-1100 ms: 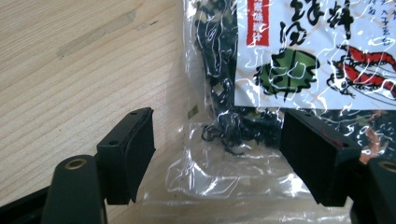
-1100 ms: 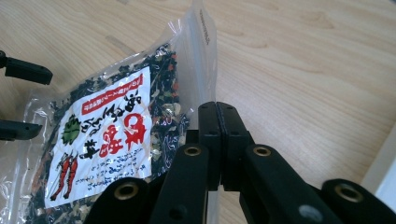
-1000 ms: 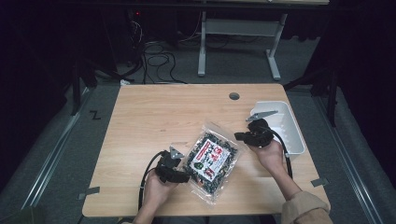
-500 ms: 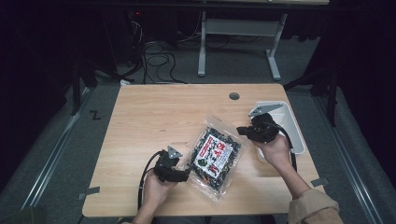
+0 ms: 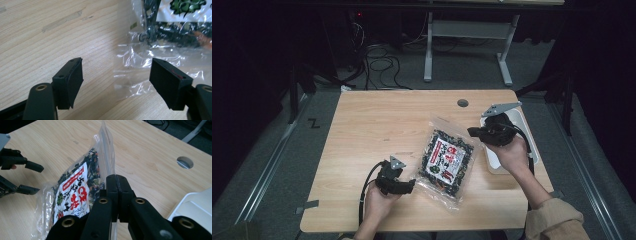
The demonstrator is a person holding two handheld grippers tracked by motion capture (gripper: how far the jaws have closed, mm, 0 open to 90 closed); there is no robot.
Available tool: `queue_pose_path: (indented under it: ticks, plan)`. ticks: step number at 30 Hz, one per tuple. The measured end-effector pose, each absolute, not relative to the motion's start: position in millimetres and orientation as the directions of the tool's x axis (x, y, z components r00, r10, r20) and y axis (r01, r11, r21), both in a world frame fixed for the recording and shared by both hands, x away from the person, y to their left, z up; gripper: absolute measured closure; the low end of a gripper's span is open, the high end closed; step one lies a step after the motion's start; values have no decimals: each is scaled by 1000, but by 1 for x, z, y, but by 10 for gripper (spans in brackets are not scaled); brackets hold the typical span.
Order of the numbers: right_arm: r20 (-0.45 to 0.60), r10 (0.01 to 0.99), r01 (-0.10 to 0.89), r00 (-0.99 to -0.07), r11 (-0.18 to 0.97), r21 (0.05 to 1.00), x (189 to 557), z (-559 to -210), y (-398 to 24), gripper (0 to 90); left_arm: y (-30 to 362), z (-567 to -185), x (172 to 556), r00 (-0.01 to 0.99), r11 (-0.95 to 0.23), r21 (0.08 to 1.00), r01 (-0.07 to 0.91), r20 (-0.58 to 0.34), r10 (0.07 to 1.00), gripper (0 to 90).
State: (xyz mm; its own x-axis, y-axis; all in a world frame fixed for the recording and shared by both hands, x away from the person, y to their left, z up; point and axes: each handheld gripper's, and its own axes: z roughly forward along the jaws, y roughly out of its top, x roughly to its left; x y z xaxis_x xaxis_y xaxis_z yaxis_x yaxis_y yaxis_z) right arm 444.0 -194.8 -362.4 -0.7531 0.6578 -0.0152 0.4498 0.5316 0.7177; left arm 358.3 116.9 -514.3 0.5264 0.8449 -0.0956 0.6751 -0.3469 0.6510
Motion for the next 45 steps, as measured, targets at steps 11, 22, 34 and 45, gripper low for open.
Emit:
queue_pose_path:
  ticks: [11,22,34,45]
  plan:
    - [-51,656,415,-753,535,736,441,-335,-193,900,117,-515,358,530,-352,648,675,-94,843,273]
    - [-71,650,391,-756,536,748,439,-317,-192,900,115,-516,358,534,-361,642,677,-90,841,274]
    - [-86,658,369,-748,519,771,437,-298,-195,900,115,-517,359,541,-375,637,673,-79,837,276]
    - [-106,674,361,-731,513,779,440,-283,-197,900,114,-517,359,538,-372,638,674,-79,839,276]
